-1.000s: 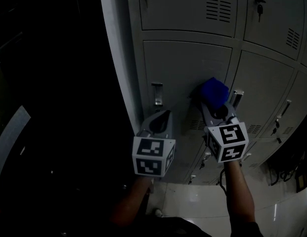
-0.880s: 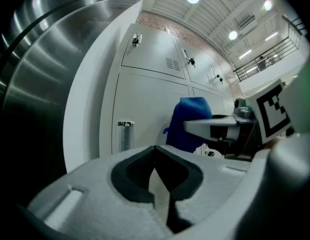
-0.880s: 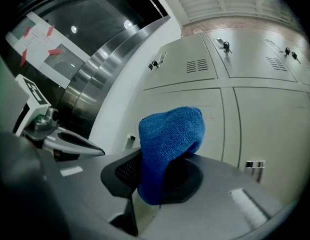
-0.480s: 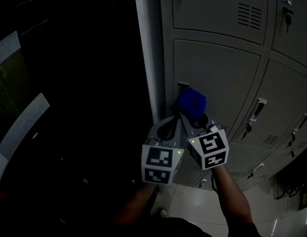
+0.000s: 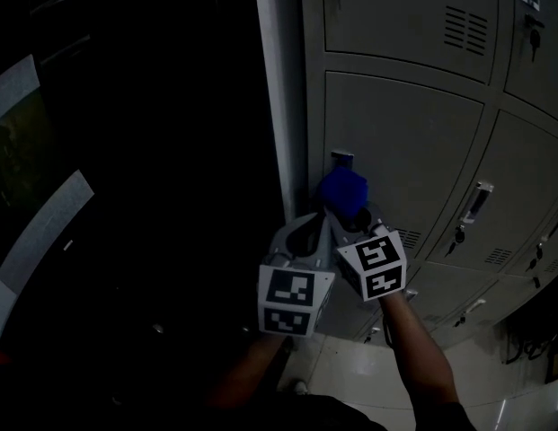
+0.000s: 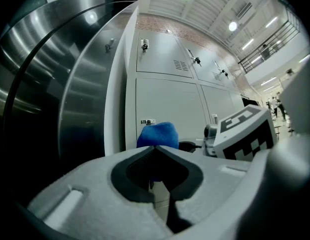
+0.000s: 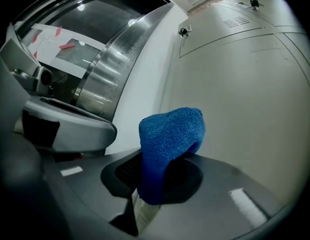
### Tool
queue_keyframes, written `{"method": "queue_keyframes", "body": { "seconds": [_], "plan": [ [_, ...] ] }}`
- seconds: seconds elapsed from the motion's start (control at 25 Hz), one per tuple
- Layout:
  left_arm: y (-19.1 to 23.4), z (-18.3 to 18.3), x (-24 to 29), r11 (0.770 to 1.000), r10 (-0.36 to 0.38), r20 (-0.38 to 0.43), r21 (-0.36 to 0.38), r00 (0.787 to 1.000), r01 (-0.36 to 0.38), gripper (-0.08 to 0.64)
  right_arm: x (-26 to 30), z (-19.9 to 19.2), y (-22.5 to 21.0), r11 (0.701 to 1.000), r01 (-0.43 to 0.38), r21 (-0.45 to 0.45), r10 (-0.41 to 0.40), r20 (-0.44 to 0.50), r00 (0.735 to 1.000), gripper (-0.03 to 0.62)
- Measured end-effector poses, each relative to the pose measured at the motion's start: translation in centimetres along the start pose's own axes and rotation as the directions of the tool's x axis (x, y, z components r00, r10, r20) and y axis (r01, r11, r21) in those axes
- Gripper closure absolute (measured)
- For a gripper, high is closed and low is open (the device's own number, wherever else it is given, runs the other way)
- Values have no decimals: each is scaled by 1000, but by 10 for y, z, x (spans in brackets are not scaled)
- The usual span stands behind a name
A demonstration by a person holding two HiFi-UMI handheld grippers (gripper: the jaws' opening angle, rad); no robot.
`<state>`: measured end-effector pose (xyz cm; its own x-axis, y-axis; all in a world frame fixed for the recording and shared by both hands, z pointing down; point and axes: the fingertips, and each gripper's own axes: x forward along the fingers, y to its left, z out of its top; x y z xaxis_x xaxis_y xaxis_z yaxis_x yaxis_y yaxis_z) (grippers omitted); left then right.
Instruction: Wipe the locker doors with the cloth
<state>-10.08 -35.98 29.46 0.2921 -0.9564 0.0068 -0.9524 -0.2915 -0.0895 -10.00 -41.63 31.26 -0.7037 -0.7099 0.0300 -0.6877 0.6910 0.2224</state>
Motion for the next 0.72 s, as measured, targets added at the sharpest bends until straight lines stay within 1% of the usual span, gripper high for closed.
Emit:
{"method": "queue_keyframes", "body": {
  "seconds": [0.2, 0.4, 0.56, 0.72],
  "plan": [
    [-6, -5, 8, 1000, -25, -10, -15, 1000, 24, 555, -15, -3, -17, 999, 45, 14, -45, 9, 999, 520],
    [-20, -9, 17, 997, -63, -16, -37, 998, 62, 555, -34, -15, -39, 994, 108, 26, -108, -12, 994, 520],
    [-32, -10, 25, 995, -91, -15, -39, 996, 90, 555, -54, -20, -57, 986, 165, 24, -164, -22, 986, 520],
    [-47, -10, 33, 991, -124, -13, -54, 992, 123, 555, -79, -28, -81, 973, 231, 18, -230, -37, 972, 520]
  ]
}}
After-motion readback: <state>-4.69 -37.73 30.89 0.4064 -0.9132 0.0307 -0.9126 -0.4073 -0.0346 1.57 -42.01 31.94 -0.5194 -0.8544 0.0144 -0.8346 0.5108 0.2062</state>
